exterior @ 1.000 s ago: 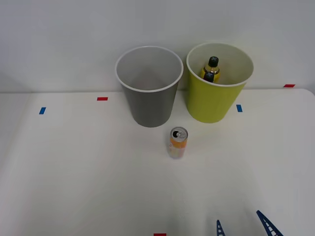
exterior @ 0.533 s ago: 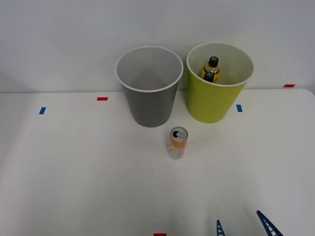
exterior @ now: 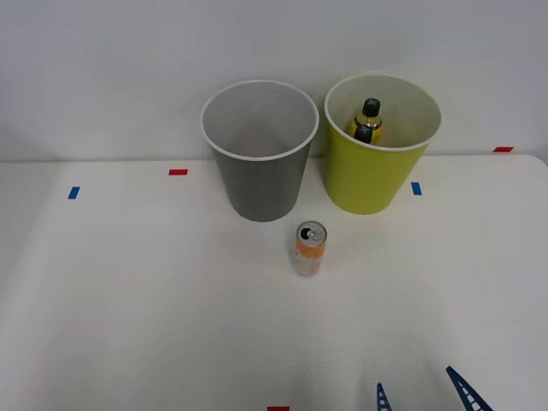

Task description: Put cans in the gray bin, plastic bottles in the light green bin

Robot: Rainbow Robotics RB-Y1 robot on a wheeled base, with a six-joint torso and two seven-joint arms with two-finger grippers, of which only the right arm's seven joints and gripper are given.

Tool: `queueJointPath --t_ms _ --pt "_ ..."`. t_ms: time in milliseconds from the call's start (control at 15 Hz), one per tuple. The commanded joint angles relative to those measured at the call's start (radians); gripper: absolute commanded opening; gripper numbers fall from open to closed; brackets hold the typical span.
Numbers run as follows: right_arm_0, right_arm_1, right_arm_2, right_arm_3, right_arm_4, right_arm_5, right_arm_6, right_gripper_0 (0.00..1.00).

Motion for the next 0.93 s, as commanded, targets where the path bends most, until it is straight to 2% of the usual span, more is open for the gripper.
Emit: queueJointPath --t_ms 67,800,933 --pt "0.000 0.000 0.000 0.000 0.000 0.000 0.000 1.00" --pt "0.000 0.000 0.000 0.000 0.000 0.000 0.000 1.00" --pt "-0.021 -0.011 0.012 0.044 -0.006 0.012 -0.006 1.00"
